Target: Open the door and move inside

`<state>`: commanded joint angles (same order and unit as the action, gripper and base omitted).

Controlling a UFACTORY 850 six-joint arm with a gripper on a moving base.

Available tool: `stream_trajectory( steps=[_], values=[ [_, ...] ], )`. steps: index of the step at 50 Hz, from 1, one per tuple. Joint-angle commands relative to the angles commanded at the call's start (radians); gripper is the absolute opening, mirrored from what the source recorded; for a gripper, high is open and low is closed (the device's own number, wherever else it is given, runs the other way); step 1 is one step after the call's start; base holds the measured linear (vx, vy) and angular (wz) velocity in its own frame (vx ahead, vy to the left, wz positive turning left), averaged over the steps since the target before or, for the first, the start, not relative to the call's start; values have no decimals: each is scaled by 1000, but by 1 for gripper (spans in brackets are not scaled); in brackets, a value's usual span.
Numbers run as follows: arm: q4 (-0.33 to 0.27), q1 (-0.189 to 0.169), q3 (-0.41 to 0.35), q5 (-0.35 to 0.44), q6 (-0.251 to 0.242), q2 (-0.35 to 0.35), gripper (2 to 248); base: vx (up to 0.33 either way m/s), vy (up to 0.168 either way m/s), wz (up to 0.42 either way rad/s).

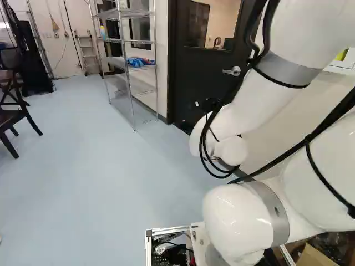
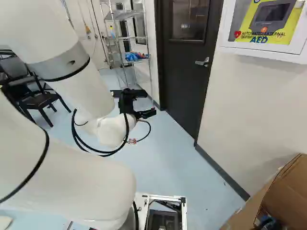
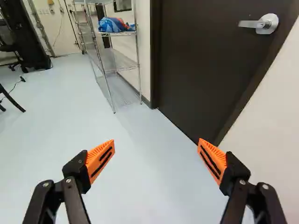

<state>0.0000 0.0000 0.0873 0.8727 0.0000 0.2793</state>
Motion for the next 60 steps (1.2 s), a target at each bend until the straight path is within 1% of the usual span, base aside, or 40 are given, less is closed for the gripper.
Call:
stream_trajectory(
  steps=[12, 60],
  values=[
    [0, 0, 0, 0, 0, 0, 247, 69, 109, -98],
    [0, 0, 0, 0, 0, 0, 247, 108, 87, -340]
  ],
)
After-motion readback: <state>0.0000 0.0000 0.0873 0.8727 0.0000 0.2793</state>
